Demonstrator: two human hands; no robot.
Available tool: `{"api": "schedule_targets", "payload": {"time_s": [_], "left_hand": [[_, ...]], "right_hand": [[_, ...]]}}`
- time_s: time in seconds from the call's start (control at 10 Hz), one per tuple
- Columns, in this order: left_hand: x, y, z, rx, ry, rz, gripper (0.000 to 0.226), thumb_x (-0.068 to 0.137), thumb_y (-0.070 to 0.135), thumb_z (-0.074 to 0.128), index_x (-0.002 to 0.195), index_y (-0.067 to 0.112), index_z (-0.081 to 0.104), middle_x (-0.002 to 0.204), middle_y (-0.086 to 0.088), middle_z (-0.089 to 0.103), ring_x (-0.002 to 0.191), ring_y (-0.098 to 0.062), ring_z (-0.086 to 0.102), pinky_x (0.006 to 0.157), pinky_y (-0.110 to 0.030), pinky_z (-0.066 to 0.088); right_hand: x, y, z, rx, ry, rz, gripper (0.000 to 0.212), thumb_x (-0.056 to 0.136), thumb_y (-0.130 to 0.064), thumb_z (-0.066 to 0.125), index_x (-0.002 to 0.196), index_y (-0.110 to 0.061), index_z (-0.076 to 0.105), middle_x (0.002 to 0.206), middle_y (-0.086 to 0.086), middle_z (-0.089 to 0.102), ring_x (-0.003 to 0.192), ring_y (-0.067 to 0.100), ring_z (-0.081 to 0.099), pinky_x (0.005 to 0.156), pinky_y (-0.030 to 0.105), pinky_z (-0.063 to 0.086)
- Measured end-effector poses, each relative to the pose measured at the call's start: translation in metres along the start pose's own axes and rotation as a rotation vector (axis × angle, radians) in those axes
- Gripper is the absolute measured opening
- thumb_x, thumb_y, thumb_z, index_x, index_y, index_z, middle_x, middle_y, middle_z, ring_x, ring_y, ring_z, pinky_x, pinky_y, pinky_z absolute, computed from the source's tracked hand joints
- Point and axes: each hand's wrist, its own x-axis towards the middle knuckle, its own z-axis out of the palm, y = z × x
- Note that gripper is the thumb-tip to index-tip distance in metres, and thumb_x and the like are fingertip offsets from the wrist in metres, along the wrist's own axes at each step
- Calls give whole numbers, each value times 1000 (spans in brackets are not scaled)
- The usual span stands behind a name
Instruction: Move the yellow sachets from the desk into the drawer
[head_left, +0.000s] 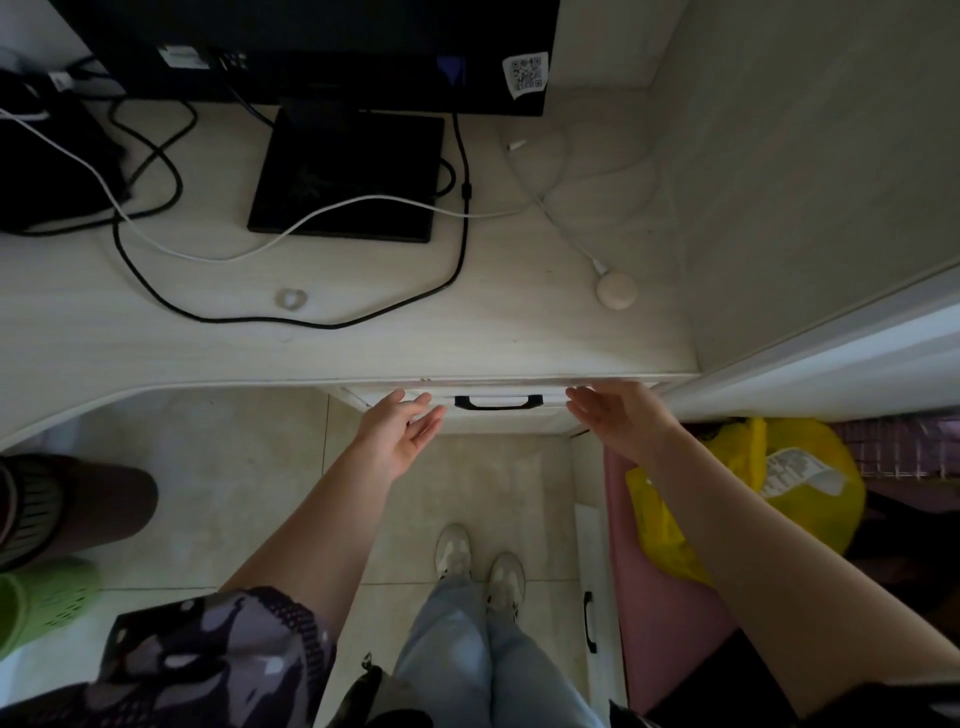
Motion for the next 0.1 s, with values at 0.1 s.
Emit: {"api": "schedule_targets", "payload": {"time_s": [0.1], "left_hand": [[-11, 2, -9, 80, 9, 49, 55, 90, -5, 56, 140, 12, 39, 117, -11, 63, 103, -32, 66, 82, -36, 55]], "right_hand": [[-13, 5, -2, -63, 76, -21, 9, 94, -1, 46, 88, -2, 53, 96, 15, 60, 89, 31, 62, 81, 42, 53]]}}
